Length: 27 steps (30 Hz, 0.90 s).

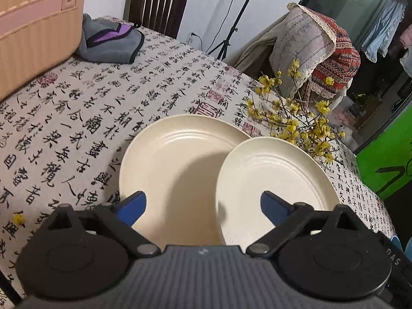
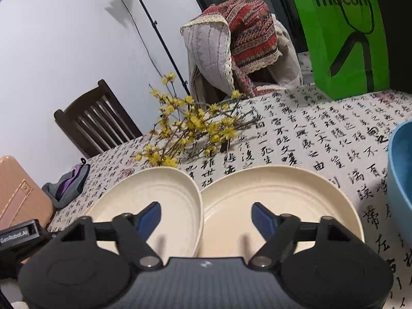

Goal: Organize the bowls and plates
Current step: 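Close the right gripper on the rim of the cream plate, then lift the cream plate with the right gripper off the stack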

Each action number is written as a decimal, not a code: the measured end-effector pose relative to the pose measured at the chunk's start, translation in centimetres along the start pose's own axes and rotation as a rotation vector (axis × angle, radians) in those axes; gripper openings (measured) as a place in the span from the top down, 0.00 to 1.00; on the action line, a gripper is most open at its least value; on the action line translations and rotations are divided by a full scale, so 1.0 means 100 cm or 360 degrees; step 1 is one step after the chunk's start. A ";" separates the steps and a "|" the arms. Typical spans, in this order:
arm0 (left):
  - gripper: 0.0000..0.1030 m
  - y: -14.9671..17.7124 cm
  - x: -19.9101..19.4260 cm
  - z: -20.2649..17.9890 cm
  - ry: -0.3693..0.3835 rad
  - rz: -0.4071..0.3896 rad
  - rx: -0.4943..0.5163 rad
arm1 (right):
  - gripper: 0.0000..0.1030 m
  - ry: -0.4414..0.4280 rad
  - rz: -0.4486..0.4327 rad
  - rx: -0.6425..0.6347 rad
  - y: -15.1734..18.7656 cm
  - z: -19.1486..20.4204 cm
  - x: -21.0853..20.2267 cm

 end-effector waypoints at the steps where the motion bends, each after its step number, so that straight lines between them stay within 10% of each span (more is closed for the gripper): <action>1: 0.08 0.000 0.000 0.000 0.0005 -0.0005 0.0000 | 0.39 -0.0007 0.0003 -0.0002 0.000 0.000 0.001; 16: 0.32 0.005 0.009 -0.007 0.0014 -0.0020 0.0055 | 0.64 -0.0048 0.0056 -0.0038 0.010 0.005 0.016; 27: 0.74 0.008 0.015 -0.011 0.0048 -0.0019 0.0090 | 0.84 -0.0063 0.0052 -0.0020 0.012 0.004 0.020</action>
Point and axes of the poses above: each gripper's, at about its wrist camera, not at the fingertips, and x roughly the way its jaws point, z to its left, y to its underside, the point moved 4 cm from there along x, roughly the way its jaws point, and after that the axes turned 3 degrees about z, right-handed, at the moved point
